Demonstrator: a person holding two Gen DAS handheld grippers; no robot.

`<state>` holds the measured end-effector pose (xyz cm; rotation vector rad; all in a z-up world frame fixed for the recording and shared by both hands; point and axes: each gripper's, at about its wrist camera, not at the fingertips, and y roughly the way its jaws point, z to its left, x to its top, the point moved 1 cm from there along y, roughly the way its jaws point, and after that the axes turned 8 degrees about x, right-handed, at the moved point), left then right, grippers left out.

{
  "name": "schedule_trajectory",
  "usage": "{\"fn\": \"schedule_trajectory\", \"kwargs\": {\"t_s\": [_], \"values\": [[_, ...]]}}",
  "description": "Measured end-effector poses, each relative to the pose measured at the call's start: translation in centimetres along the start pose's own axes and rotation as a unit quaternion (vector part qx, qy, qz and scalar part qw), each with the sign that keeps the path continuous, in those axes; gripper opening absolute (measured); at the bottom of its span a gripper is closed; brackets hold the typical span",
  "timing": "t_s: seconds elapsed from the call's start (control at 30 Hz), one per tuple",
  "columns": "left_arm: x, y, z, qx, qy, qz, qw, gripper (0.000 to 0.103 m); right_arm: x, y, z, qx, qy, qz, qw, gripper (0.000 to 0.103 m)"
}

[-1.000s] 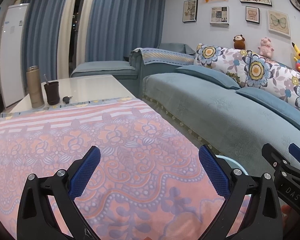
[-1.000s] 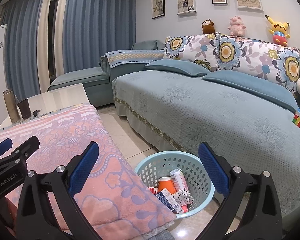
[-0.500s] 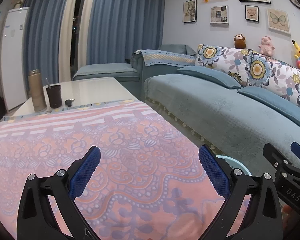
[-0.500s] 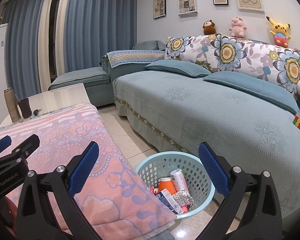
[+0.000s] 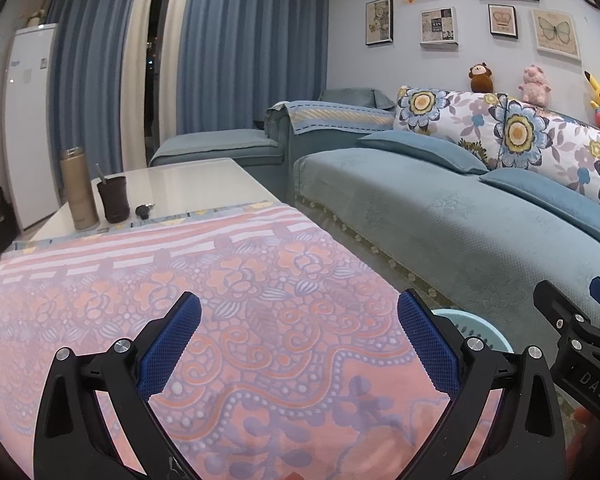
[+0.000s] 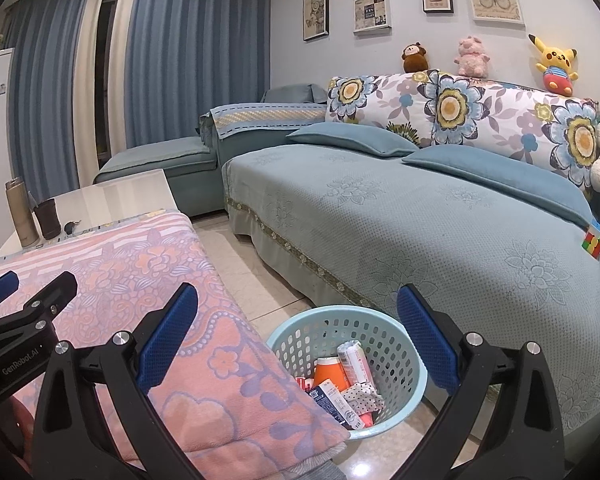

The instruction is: Collect trash

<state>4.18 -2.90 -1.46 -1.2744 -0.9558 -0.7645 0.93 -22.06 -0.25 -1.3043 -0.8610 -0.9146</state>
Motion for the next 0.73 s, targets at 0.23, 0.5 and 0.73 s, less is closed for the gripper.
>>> {"fn": "schedule_trajectory", "kwargs": {"t_s": [0.23, 0.5, 0.73], "values": [[0.19, -0.43, -0.26, 0.007, 0.012, -0.011, 0.9998, 0.095, 0.25, -0.18, 0.03, 0.0, -0.004, -0.004, 1.0, 0.095], [0.31, -0.37, 0.04, 0.008, 0.011, -0.017, 0.9998, 0.096, 0.34, 0.01, 0.0, 0.001, -0.005, -0.003, 1.0, 0.095], [0.13, 0.02, 0.42, 0.007, -0.001, -0.001, 1.0, 0.096, 0.32, 0.0, 0.03, 0.001, -0.005, -0.002, 1.0, 0.095]]}}
